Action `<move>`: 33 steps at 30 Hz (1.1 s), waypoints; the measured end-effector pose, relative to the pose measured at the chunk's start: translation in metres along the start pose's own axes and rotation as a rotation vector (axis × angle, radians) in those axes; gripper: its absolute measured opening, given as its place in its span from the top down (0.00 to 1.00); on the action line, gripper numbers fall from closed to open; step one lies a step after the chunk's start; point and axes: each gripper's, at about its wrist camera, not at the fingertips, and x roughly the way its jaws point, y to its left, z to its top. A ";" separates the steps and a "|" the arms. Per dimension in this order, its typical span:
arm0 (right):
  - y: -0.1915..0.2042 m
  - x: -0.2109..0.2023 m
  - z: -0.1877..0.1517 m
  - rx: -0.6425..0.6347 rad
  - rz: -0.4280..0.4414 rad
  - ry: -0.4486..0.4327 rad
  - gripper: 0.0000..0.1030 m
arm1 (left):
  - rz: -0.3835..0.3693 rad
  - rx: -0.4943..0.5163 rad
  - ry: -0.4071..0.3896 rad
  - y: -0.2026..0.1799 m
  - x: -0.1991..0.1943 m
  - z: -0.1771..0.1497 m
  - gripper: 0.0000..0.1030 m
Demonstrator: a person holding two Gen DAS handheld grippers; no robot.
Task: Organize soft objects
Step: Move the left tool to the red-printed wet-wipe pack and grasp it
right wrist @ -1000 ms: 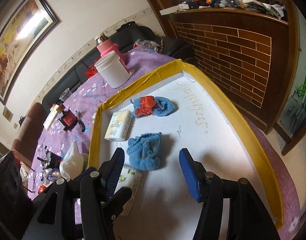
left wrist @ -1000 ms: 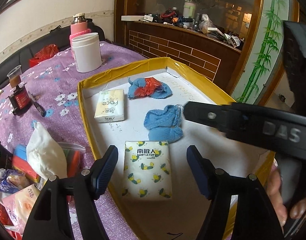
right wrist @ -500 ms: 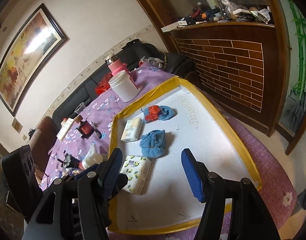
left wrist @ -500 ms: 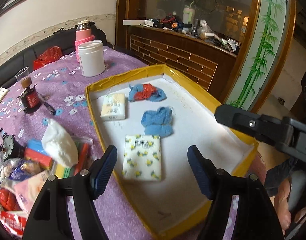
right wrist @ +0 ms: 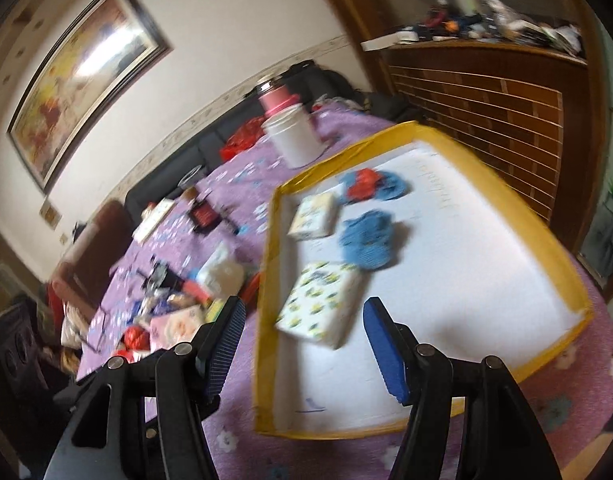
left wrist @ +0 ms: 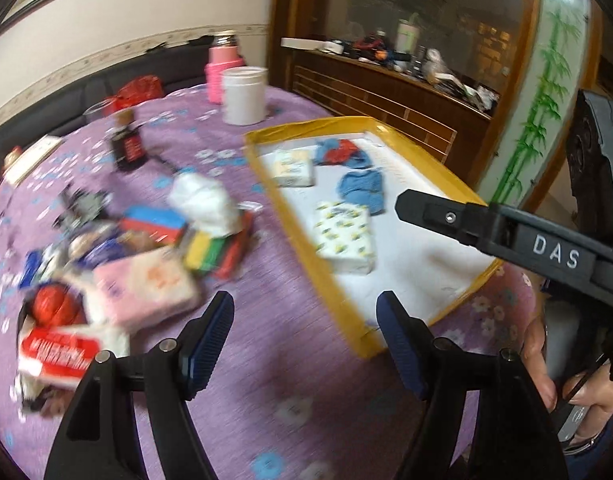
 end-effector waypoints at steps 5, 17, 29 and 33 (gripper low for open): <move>0.036 0.014 -0.018 -0.119 0.043 0.025 0.36 | 0.079 -0.053 -0.030 0.037 -0.019 -0.017 0.29; 0.102 0.049 -0.072 -0.383 0.135 0.120 0.36 | 0.249 -0.210 -0.060 0.127 -0.059 -0.052 0.21; 0.102 0.071 -0.089 -0.405 0.161 0.186 0.36 | 0.249 -0.316 0.029 0.157 -0.043 -0.066 0.19; 0.099 0.072 -0.087 -0.387 0.177 0.199 0.36 | 0.245 -0.279 0.044 0.150 -0.039 -0.067 0.13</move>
